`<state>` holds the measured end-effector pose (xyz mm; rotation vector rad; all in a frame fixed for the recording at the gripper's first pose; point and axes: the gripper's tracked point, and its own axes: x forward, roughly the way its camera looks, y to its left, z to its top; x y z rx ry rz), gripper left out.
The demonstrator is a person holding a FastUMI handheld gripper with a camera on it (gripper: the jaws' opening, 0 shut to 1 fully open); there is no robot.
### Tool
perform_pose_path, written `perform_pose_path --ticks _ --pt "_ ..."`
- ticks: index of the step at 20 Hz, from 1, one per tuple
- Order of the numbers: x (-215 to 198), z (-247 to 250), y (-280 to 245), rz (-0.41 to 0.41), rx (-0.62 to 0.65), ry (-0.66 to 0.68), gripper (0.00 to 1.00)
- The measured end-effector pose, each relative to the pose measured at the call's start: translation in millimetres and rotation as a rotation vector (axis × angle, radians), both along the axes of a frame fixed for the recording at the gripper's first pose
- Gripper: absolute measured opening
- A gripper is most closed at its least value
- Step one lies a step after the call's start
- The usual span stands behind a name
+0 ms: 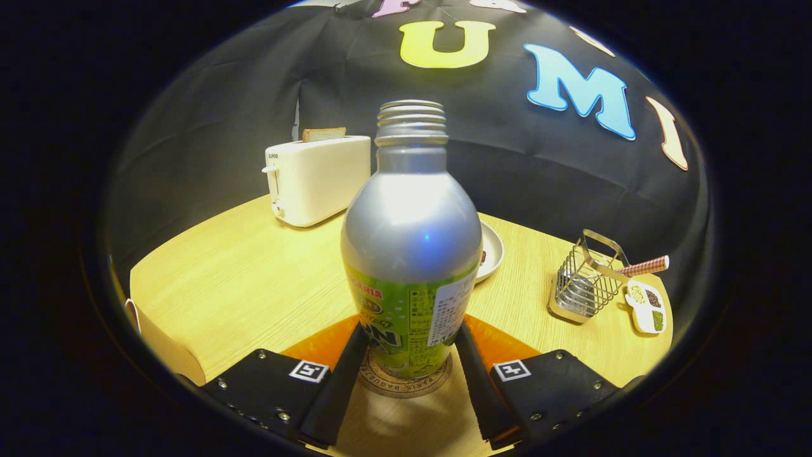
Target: Take the bottle from table, then pour the juice into the cup, finally place the bottle on the coaster
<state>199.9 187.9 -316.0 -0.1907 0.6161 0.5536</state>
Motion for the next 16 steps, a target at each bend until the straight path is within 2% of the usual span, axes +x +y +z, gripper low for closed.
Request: perform_pose_path --ticks 4,5,6,7,16 --pt "-5 -7 -4 -0.002 -0.016 0.024 0.82" --pt "-8 -9 -5 -0.003 -0.020 0.029 0.85" --pt "-9 -8 -7 -0.006 -0.025 0.029 0.94" --pt "-11 -8 -8 -0.009 -0.029 0.030 0.98" --pt "-43 35 -21 -0.081 0.003 0.018 0.97"
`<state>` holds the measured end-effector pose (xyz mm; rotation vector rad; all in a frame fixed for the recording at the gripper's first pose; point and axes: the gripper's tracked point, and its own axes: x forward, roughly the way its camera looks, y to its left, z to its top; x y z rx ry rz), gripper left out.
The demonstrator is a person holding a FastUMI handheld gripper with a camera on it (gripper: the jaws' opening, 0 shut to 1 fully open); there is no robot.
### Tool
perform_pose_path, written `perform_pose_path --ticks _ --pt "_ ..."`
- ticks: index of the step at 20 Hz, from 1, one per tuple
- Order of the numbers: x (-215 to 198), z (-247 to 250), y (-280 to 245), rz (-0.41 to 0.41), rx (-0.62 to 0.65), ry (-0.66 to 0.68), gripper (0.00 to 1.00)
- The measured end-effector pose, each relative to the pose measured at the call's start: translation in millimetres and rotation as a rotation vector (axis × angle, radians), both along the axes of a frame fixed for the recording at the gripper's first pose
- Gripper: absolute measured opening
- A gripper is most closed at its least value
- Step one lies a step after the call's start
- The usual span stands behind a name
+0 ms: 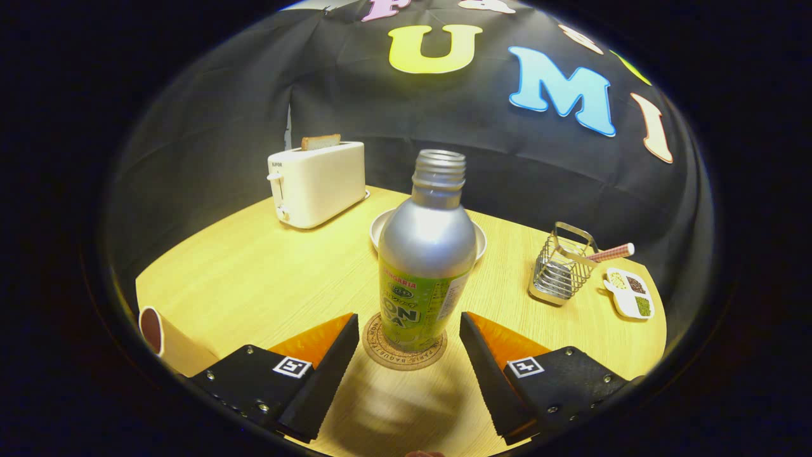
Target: Take the bottle from table, then pour the juice into the cup, finally place the bottle on the coaster
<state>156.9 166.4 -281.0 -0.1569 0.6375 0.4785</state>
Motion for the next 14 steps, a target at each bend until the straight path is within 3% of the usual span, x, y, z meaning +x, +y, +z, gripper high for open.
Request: perform_pose_path --ticks 14 --pt "-87 107 -18 -0.195 0.064 -0.151 0.97"
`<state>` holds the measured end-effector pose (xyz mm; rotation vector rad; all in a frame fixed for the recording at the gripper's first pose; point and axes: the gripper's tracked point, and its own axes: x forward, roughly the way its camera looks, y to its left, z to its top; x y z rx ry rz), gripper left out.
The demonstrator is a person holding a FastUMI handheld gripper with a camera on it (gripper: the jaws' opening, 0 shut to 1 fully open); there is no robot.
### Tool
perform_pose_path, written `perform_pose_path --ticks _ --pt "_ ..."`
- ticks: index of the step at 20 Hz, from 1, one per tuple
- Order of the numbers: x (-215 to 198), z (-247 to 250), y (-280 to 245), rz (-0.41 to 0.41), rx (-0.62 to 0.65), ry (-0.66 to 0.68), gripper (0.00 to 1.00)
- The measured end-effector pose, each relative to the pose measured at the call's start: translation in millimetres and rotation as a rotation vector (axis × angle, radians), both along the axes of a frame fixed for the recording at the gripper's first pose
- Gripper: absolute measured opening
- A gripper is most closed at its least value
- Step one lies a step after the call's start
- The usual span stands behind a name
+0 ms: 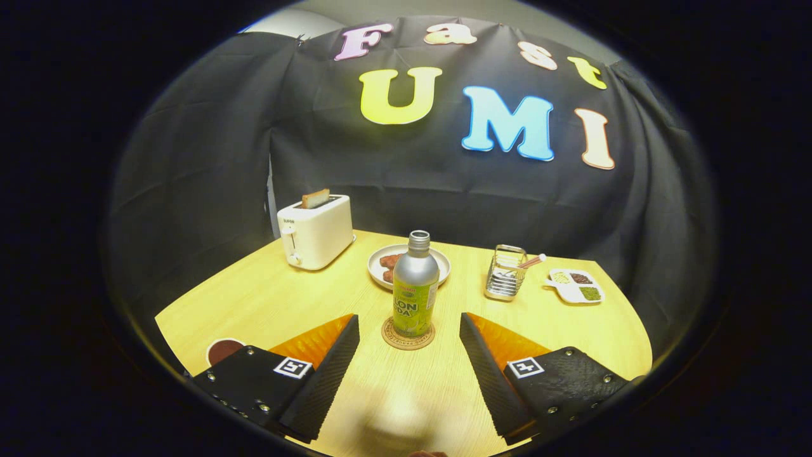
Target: Take the bottle from table, then pour the juice into the cup, finally place the bottle on the coaster
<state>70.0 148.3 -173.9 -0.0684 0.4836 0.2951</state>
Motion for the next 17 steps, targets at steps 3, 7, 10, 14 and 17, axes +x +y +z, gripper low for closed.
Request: perform_pose_path --ticks 3,7,10,14,17 --pt "-17 23 -1 -0.044 0.015 -0.055 0.96" --pt "-37 46 2 -0.085 0.034 -0.116 0.96" --pt "-49 60 3 -0.107 0.043 -0.152 0.96" --pt "-59 65 4 -0.131 0.056 -0.177 0.96" --pt "-63 67 2 -0.146 0.055 -0.198 0.96"
